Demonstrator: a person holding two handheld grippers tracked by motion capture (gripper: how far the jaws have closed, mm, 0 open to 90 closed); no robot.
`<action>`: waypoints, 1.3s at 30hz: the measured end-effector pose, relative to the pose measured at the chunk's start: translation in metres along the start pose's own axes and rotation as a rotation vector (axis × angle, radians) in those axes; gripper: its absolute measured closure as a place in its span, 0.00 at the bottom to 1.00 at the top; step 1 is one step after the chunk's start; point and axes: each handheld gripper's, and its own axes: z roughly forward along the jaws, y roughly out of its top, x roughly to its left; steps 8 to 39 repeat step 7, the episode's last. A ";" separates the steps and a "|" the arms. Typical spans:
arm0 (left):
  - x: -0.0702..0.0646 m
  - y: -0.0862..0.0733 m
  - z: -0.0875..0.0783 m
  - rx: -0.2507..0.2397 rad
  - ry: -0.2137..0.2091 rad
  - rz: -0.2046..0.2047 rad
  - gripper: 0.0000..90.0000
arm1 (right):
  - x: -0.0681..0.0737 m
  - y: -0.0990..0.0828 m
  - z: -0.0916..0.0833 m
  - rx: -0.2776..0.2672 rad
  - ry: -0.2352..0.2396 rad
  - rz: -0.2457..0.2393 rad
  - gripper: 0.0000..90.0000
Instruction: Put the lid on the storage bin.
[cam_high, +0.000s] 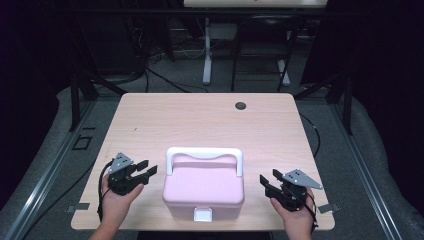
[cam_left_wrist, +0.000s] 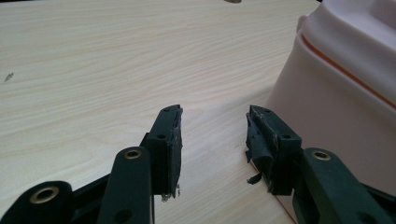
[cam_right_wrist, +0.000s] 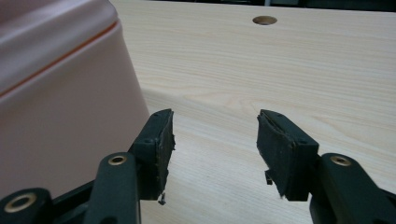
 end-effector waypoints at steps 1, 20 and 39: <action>0.001 0.000 0.000 -0.007 0.000 -0.005 0.61 | -0.001 0.000 0.001 0.001 -0.005 -0.003 0.49; 0.001 0.004 -0.002 -0.028 -0.001 -0.013 0.61 | -0.003 -0.003 0.003 0.017 -0.006 0.000 0.49; 0.001 0.004 -0.002 -0.028 -0.001 -0.013 0.61 | -0.003 -0.003 0.003 0.017 -0.006 0.000 0.49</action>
